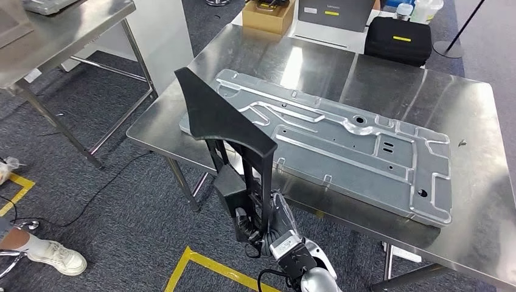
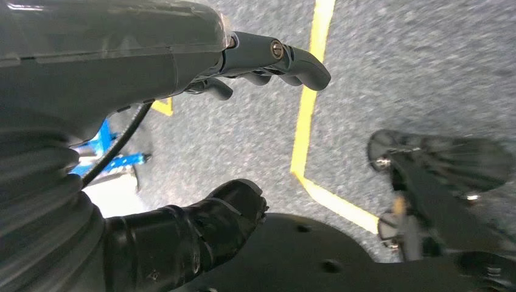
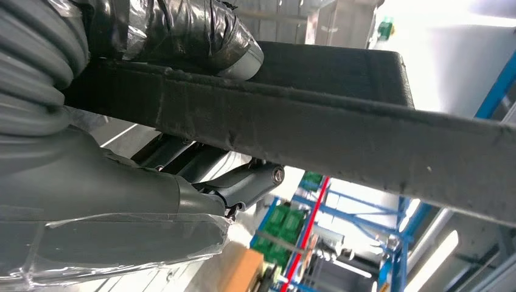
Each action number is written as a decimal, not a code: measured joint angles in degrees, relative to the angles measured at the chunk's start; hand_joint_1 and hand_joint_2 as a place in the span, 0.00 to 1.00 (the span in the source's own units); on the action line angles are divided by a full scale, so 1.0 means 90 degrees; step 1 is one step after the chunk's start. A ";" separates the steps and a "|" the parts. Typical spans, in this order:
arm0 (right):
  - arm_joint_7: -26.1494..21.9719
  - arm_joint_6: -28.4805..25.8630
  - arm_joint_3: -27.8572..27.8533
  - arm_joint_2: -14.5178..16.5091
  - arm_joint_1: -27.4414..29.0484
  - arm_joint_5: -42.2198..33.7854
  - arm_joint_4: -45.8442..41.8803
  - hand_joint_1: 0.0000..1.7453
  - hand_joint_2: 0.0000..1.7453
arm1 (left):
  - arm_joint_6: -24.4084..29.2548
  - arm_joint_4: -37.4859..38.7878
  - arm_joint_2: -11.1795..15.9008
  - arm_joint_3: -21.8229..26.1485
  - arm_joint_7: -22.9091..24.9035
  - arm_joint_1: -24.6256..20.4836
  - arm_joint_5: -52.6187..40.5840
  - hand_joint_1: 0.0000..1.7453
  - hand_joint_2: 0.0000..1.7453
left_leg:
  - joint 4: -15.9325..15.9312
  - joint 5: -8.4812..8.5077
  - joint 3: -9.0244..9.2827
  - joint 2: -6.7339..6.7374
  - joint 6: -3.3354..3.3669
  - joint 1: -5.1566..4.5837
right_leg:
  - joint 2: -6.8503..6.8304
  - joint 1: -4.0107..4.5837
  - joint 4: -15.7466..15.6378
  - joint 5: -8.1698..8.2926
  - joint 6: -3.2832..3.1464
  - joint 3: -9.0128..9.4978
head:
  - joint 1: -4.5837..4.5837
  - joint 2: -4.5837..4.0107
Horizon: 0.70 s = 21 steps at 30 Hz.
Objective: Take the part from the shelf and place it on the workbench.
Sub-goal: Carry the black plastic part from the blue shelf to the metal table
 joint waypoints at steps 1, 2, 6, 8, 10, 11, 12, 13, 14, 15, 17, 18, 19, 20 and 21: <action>0.0000 0.0000 0.0000 0.0000 0.0000 -0.0001 0.0000 1.00 1.00 | -0.0001 0.0000 0.0000 0.0000 0.0000 -0.0002 0.0001 0.00 1.00 | 0.0000 0.0000 0.0001 0.0003 0.0003 -0.0002 | 0.0004 0.0000 -0.0003 0.0001 0.0002 0.0000 | -0.0001 0.0000; 0.0000 0.0000 0.0000 0.0000 0.0000 -0.0001 0.0000 1.00 1.00 | -0.0001 0.0000 0.0000 0.0000 0.0000 -0.0006 0.0001 0.00 1.00 | 0.0001 0.0000 0.0002 0.0009 0.0010 -0.0006 | 0.0012 0.0000 -0.0008 0.0004 0.0007 0.0000 | -0.0002 0.0000; 0.0002 0.0002 0.0002 -0.0001 -0.0017 -0.0016 -0.0002 1.00 1.00 | -0.0002 0.0000 -0.0008 -0.0002 0.0009 -0.0016 0.0002 0.00 1.00 | -0.0077 0.0044 0.0053 0.0294 0.0162 0.0003 | -0.0320 -0.0014 0.0607 -0.0314 0.0129 -0.0313 | 0.0018 0.0000; 0.0003 0.0002 0.0002 -0.0002 -0.0036 -0.0021 -0.0001 1.00 1.00 | -0.0002 0.0000 -0.0010 -0.0002 0.0012 -0.0001 0.0003 0.00 1.00 | -0.0110 0.0038 0.0078 0.0525 0.0230 -0.0001 | -0.0660 -0.0023 0.1515 -0.0707 0.0197 -0.0783 | 0.0044 0.0000; 0.0005 0.0002 0.0002 -0.0002 -0.0034 -0.0024 0.0001 1.00 1.00 | -0.0002 0.0000 -0.0010 -0.0004 0.0012 0.0002 0.0004 0.00 1.00 | -0.0109 0.0011 0.0100 0.0679 0.0226 -0.0006 | -0.0700 -0.0039 0.1607 -0.0598 0.0200 -0.0853 | 0.0044 0.0000; 0.0006 0.0002 0.0002 -0.0002 -0.0034 -0.0024 0.0001 1.00 1.00 | -0.0002 0.0000 -0.0010 -0.0004 0.0012 -0.0002 0.0005 0.00 1.00 | -0.0109 -0.0008 0.0124 0.0747 0.0218 -0.0007 | -0.0738 -0.0040 0.1308 -0.0400 0.0182 -0.0703 | 0.0043 0.0000; 0.0007 0.0002 0.0002 -0.0002 -0.0037 -0.0024 0.0000 1.00 1.00 | -0.0002 0.0000 -0.0012 -0.0005 0.0012 -0.0005 0.0005 0.00 1.00 | -0.0111 -0.0032 0.0158 0.0812 0.0204 -0.0010 | -0.0850 -0.0025 0.0851 -0.0186 0.0147 -0.0468 | 0.0044 0.0000; 0.0007 0.0003 0.0002 -0.0002 -0.0045 -0.0025 -0.0001 1.00 1.00 | -0.0002 0.0000 -0.0015 -0.0005 0.0012 -0.0008 0.0005 0.00 1.00 | -0.0110 -0.0058 0.0189 0.0869 0.0178 -0.0024 | -0.0987 0.0016 0.0437 -0.0041 0.0104 -0.0252 | 0.0044 0.0000; 0.0007 0.0004 0.0002 -0.0001 -0.0054 -0.0025 -0.0002 1.00 1.00 | -0.0002 0.0000 -0.0018 -0.0006 0.0012 -0.0010 0.0005 0.00 1.00 | -0.0113 -0.0082 0.0215 0.0920 0.0147 -0.0036 | -0.1090 0.0055 0.0134 0.0041 0.0057 -0.0098 | 0.0043 0.0000; 0.0007 0.0004 0.0002 -0.0001 -0.0063 -0.0027 -0.0002 1.00 1.00 | -0.0002 0.0000 -0.0020 -0.0007 0.0012 -0.0014 0.0005 0.00 1.00 | -0.0119 -0.0103 0.0238 0.0974 0.0111 -0.0048 | -0.1152 0.0092 -0.0025 0.0053 0.0016 -0.0025 | 0.0042 0.0000; 0.0008 0.0004 0.0000 -0.0001 -0.0072 -0.0036 -0.0004 1.00 1.00 | -0.0005 0.0000 -0.0026 -0.0011 0.0013 -0.0027 0.0004 0.00 1.00 | -0.0157 -0.0129 0.0290 0.1100 0.0043 -0.0065 | -0.1033 0.0110 -0.0071 0.0046 -0.0049 -0.0017 | 0.0039 0.0000; 0.0012 0.0005 -0.0001 0.0002 -0.0072 -0.0044 -0.0004 1.00 1.00 | -0.0010 0.0000 -0.0029 -0.0013 0.0013 -0.0035 0.0004 0.00 1.00 | -0.0148 -0.0162 0.0316 0.1087 0.0012 -0.0060 | -0.0960 0.0094 -0.0115 0.0062 -0.0083 0.0010 | 0.0038 0.0000; 0.0021 0.0007 -0.0002 0.0010 -0.0079 -0.0057 -0.0004 1.00 1.00 | -0.0014 0.0000 -0.0031 -0.0017 0.0014 -0.0038 0.0003 0.00 1.00 | -0.0064 -0.0240 0.0301 0.0995 -0.0010 -0.0054 | -0.0889 0.0069 -0.0165 0.0083 -0.0121 0.0043 | 0.0035 0.0000; 0.0032 0.0009 -0.0002 0.0024 -0.0094 -0.0071 -0.0002 1.00 1.00 | -0.0018 0.0000 -0.0032 -0.0022 0.0015 -0.0035 0.0002 0.00 1.00 | 0.0141 -0.0377 0.0221 0.0845 -0.0025 -0.0048 | -0.0825 0.0044 -0.0211 0.0102 -0.0157 0.0076 | 0.0030 0.0000; 0.0046 0.0013 -0.0002 0.0039 -0.0112 -0.0089 0.0003 1.00 1.00 | -0.0022 0.0000 -0.0032 -0.0027 0.0015 -0.0029 0.0002 0.00 1.00 | 0.0473 -0.0561 0.0068 0.0660 -0.0031 -0.0034 | -0.0764 0.0027 -0.0233 0.0109 -0.0184 0.0092 | 0.0027 0.0000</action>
